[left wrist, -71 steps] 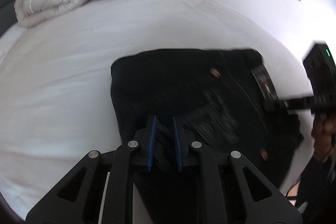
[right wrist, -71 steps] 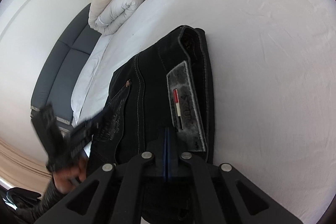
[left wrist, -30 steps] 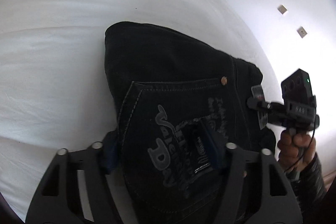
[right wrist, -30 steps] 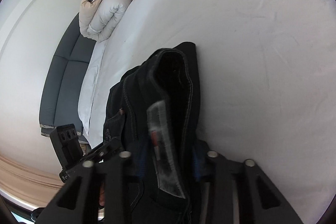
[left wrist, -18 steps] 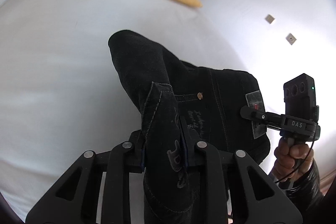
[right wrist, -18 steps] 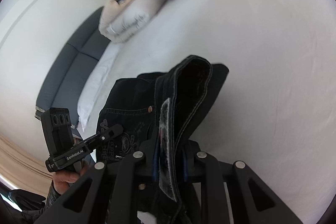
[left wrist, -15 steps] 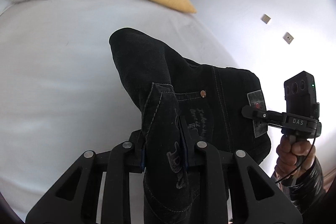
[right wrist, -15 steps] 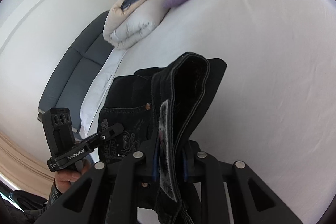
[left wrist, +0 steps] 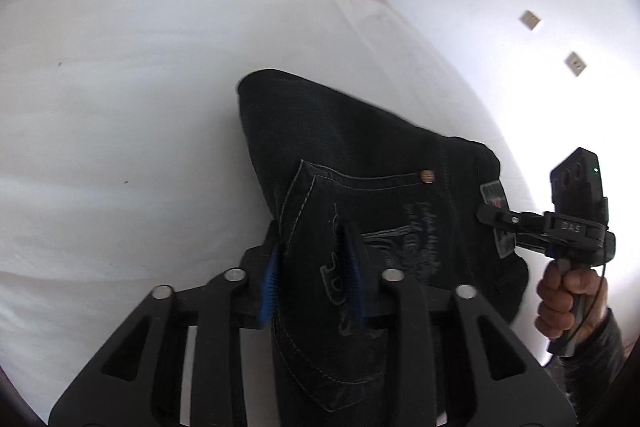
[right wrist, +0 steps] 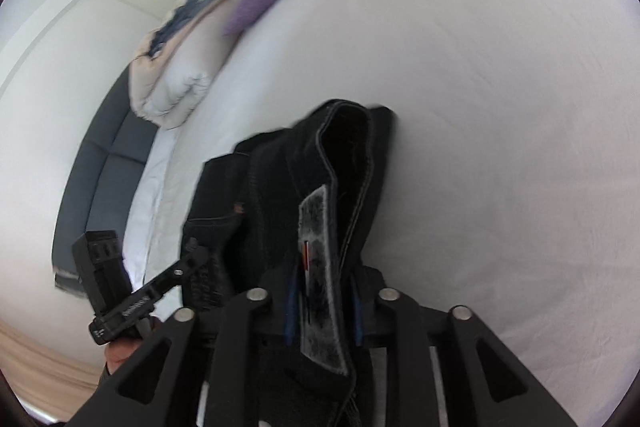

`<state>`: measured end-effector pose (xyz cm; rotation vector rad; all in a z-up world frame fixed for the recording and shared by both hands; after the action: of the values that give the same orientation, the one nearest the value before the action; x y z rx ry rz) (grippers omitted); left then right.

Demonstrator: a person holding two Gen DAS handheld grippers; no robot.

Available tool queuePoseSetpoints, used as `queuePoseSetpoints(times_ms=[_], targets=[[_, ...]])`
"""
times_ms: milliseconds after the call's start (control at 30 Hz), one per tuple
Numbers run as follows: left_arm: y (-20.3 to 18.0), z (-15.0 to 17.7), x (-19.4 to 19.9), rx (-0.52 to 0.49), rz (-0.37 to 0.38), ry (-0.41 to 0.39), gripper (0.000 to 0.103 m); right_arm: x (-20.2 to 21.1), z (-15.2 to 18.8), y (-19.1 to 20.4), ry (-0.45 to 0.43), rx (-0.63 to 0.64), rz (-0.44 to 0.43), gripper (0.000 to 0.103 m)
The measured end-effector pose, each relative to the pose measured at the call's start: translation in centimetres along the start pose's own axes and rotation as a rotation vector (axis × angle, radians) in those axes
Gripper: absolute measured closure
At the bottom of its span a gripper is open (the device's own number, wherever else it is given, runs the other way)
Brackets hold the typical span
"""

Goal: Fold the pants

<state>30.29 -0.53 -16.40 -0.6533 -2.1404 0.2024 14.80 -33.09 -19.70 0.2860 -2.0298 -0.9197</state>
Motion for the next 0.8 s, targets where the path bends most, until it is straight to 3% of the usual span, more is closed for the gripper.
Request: queuePoseSetpoints(times_ms=[100, 167, 267, 333, 433, 500, 567, 667, 700, 800], targets=[[0.8, 0.6, 0.1, -0.01, -0.015, -0.008, 0.059, -0.2, 0.5, -1.1, -0.02, -0.022, -0.042, 0.073], [0.9, 0.6, -0.7, -0.004, -0.038, -0.022, 0.047, -0.2, 0.6, -0.9, -0.036, -0.005, -0.045, 0.072], [1.4, 1.0, -0.7, -0.014, -0.055, -0.042, 0.042, 0.2, 1.0, -0.4, -0.062, 0.006, -0.047, 0.066], [1.3, 1.6, 0.2, -0.049, -0.083, -0.062, 0.041, 1.0, 1.3, -0.3, -0.089, 0.006, -0.03, 0.056], [0.5, 2.7, 3.5, -0.116, -0.151, -0.117, 0.04, 3.7, 2.2, 0.3, -0.164, 0.041, 0.066, 0.042], [-0.7, 3.7, 7.2, -0.185, -0.227, -0.221, 0.032, 6.4, 3.4, 1.7, -0.241, 0.108, 0.125, 0.039], [-1.9, 4.5, 10.5, -0.243, -0.3, -0.33, 0.001, 9.3, 4.7, 3.8, -0.333, 0.177, 0.164, 0.032], [-6.5, 6.7, 17.3, -0.333, -0.395, -0.544, 0.0, 13.9, 7.0, 7.8, -0.5, 0.287, 0.216, 0.012], [-7.4, 7.2, 18.6, -0.35, -0.416, -0.577, 0.0, 15.1, 7.5, 9.1, -0.553, 0.321, 0.235, 0.003], [-10.0, 9.3, 24.0, -0.4, -0.511, -0.661, 0.0, 19.8, 10.0, 13.8, -0.743, 0.451, 0.282, 0.0]])
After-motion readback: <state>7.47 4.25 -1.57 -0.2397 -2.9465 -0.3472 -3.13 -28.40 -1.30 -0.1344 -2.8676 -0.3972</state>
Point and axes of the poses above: each gripper's, at about its wrist camera, not at the fingertips, and x roughly against the way its jaws point, y to its left, z to its underside, the point moved 3 cm from there along -x, roughly the way its jaws point, and after that the axes turned 6 degrees about -y, right-handed, at the moved point
